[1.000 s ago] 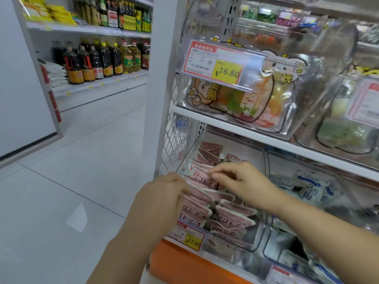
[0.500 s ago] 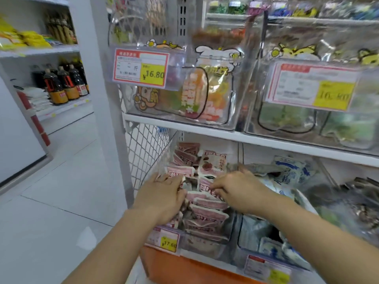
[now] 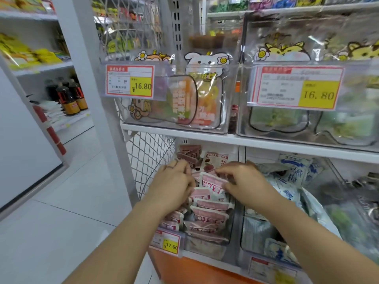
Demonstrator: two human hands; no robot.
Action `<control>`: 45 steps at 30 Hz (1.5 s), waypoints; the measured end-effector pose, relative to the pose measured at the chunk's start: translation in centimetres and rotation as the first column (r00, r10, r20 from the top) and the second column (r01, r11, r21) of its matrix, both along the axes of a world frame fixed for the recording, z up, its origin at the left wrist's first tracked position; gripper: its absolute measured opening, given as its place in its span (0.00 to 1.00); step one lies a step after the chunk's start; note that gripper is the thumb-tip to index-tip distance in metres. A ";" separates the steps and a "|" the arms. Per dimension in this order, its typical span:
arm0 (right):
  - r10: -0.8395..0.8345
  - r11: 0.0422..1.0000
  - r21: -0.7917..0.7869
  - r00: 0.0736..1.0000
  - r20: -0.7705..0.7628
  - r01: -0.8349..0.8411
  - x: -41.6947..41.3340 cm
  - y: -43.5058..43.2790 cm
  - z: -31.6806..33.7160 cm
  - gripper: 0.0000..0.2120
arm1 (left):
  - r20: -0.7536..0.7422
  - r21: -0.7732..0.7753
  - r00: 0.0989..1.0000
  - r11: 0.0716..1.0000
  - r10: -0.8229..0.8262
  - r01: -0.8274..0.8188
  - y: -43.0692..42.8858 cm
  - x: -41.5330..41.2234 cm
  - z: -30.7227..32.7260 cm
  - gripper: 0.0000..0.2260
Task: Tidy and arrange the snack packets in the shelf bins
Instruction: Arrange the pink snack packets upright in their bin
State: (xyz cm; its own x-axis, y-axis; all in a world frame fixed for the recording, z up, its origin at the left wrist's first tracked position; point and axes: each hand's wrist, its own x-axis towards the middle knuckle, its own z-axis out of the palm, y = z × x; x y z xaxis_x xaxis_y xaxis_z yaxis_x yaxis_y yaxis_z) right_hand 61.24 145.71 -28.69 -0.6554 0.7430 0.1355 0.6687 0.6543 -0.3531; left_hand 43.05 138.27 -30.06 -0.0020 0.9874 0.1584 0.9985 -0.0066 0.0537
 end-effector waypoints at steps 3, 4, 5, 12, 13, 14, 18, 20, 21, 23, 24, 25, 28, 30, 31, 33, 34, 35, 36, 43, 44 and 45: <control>-0.020 0.999 -0.036 1.000 -0.004 0.020 0.2 0.4 -0.3 0.10 | 0.046 0.046 0.999 0.999 -0.013 0.011 1.2 0.7 0.5 0.08; -0.027 0.999 -0.029 1.000 -0.004 0.027 0.1 0.4 -0.4 0.09 | 0.077 0.038 0.997 0.999 -0.006 0.003 1.4 1.0 0.5 0.07; -0.041 0.999 -0.015 0.999 -0.001 0.041 0.2 0.5 -0.4 0.09 | 0.100 0.034 0.995 0.999 0.001 -0.005 1.7 1.2 0.5 0.07; -0.012 0.999 0.041 0.990 -0.143 0.018 0.8 0.8 -0.4 0.03 | 0.323 -0.001 0.942 0.995 -0.090 0.095 2.7 2.9 0.7 0.05; -0.002 1.000 0.014 0.988 -0.156 0.004 1.0 0.8 -0.4 0.06 | 0.325 -0.015 0.937 0.991 -0.123 0.136 2.7 3.2 0.7 0.05; 0.010 1.000 -0.016 0.988 -0.155 -0.012 1.1 0.9 -0.5 0.09 | 0.325 -0.035 0.934 0.985 -0.146 0.166 2.7 3.3 0.5 0.04; 0.091 0.992 -0.080 0.994 -0.069 -0.096 1.2 0.9 -0.4 0.08 | 0.332 -0.203 0.936 0.961 -0.115 0.190 1.9 2.6 -1.2 0.04; 0.151 0.987 -0.060 0.988 -0.014 -0.152 1.3 0.6 -0.3 0.06 | 0.346 -0.257 0.933 0.947 -0.094 0.191 1.5 2.7 -1.5 0.05; 0.170 0.985 -0.044 0.985 0.007 -0.170 1.5 0.4 -0.2 0.07 | 0.345 -0.274 0.934 0.940 -0.099 0.201 1.4 2.9 -1.3 0.05; 0.196 0.980 -0.035 0.980 -0.019 -0.196 1.8 0.2 -0.1 0.07 | 0.351 -0.285 0.931 0.935 -0.104 0.212 1.2 2.9 -0.3 0.07; 0.193 0.980 -0.037 0.980 -0.054 -0.195 1.9 0.1 0.0 0.06 | 0.357 -0.255 0.929 0.947 -0.097 0.196 1.2 2.8 0.2 0.08; 0.175 0.983 -0.037 0.981 -0.088 -0.179 2.1 0.0 0.0 0.06 | 0.372 -0.182 0.925 0.971 -0.080 0.157 1.2 2.4 0.6 0.08; 0.054 0.998 -0.001 0.976 -0.211 -0.056 2.5 0.1 0.0 0.07 | 0.331 0.088 0.944 0.996 -0.009 -0.022 1.7 1.3 1.1 0.10; -0.019 0.998 0.058 0.955 -0.297 0.038 2.9 0.3 0.0 0.08 | 0.185 0.068 0.982 0.997 0.030 -0.043 2.3 1.2 0.8 0.16; -0.048 0.995 0.067 0.948 -0.314 0.073 3.1 0.4 0.0 0.09 | 0.132 0.043 0.991 0.999 0.024 -0.030 2.6 1.4 0.6 0.16; -0.070 0.994 0.065 0.953 -0.296 0.093 3.3 0.4 0.0 0.10 | 0.097 0.052 0.995 0.999 -0.011 0.006 3.0 2.1 0.4 0.14; -0.055 0.995 0.065 0.960 -0.275 0.076 3.4 0.4 0.0 0.11 | 0.109 0.077 0.994 0.997 -0.029 0.020 3.0 2.3 0.3 0.12; -0.033 0.997 0.064 0.967 -0.251 0.050 3.3 0.4 0.0 0.11 | 0.133 0.092 0.990 0.995 -0.045 0.033 3.0 2.4 0.1 0.10; -0.010 0.998 0.064 0.974 -0.227 0.025 3.3 0.3 -0.1 0.12 | 0.156 0.089 0.986 0.995 -0.060 0.046 2.9 2.5 0.1 0.09; 0.018 0.997 0.073 0.980 -0.199 -0.003 3.5 0.5 -0.4 0.11 | 0.135 -0.061 0.983 0.990 -0.121 0.130 1.7 3.2 -1.0 0.12; 0.022 0.998 0.070 0.981 -0.191 -0.009 3.5 0.5 -0.4 0.11 | 0.159 -0.075 0.980 0.988 -0.119 0.132 1.5 3.1 -0.8 0.12; 0.027 0.998 0.062 0.982 -0.187 -0.015 3.4 0.4 -0.4 0.11 | 0.219 -0.095 0.970 0.986 -0.110 0.133 1.4 3.0 -0.5 0.12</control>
State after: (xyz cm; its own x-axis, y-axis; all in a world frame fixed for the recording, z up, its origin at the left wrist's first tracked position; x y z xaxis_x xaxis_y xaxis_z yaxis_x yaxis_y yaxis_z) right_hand 64.65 146.10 -29.07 -0.6295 0.7161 0.3017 0.5802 0.6914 -0.4306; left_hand 46.04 139.63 -30.55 0.0971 0.9935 0.0593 0.9563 -0.1096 0.2711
